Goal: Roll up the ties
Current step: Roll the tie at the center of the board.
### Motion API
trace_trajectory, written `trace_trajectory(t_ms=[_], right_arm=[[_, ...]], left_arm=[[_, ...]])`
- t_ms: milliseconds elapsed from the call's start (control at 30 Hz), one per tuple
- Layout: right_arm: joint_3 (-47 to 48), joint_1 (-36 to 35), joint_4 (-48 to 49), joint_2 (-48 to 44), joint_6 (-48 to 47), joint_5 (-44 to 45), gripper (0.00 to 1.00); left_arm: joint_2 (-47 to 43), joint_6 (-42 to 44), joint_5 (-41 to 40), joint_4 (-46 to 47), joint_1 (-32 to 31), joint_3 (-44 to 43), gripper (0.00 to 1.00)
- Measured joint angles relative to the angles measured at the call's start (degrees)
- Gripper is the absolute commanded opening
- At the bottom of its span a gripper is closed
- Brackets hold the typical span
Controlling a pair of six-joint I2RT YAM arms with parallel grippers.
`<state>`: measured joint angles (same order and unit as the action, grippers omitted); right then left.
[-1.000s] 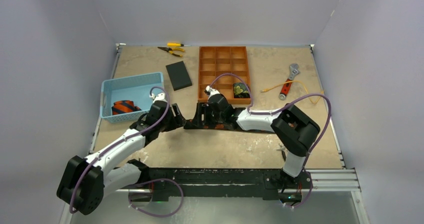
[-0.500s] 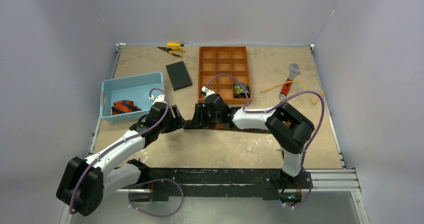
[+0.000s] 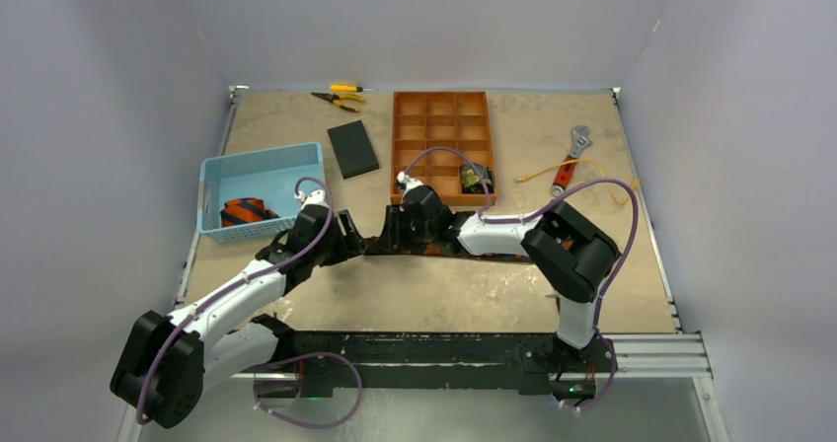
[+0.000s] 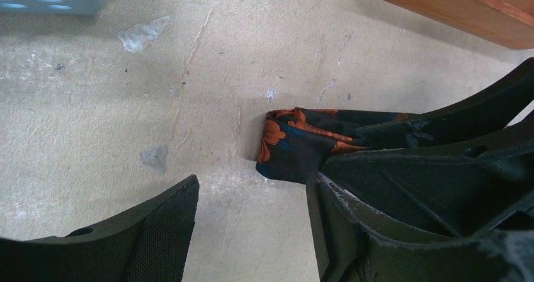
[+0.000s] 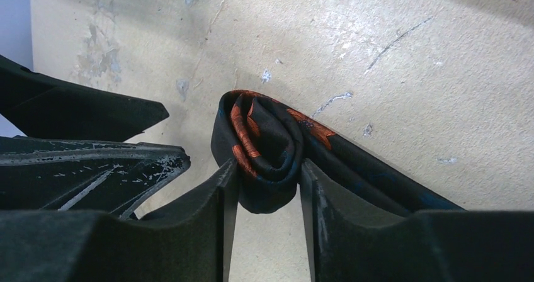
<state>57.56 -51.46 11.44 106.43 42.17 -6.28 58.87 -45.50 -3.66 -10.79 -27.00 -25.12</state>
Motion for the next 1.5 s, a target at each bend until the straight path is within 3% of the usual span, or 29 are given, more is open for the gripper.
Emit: trace_trajectory(t_ms=[267, 433, 733, 1133, 1500], right_arm=[[0.0, 0.5, 0.8, 0.2, 0.2, -2.6, 0.18], [-0.9, 3.2, 4.6, 0.2, 1.4, -8.1, 0.12], [-4.4, 8.7, 14.3, 5.0, 5.9, -19.0, 0.10], [-7.1, 8.8, 24.1, 8.9, 10.4, -23.9, 0.11], [-8.2, 8.9, 29.6, 10.5, 11.8, -24.8, 0.11]], left_arm=[[0.0, 0.0, 0.5, 0.7, 0.0, 0.4, 0.61], [0.0, -0.1, 0.8, 1.4, 0.0, 0.7, 0.61], [0.5, -1.3, 2.4, 4.6, 0.0, 2.4, 0.61], [3.7, -1.7, 4.2, 7.3, 0.6, 2.3, 0.60], [9.7, -0.2, 14.7, 8.4, 8.8, -0.2, 0.57]])
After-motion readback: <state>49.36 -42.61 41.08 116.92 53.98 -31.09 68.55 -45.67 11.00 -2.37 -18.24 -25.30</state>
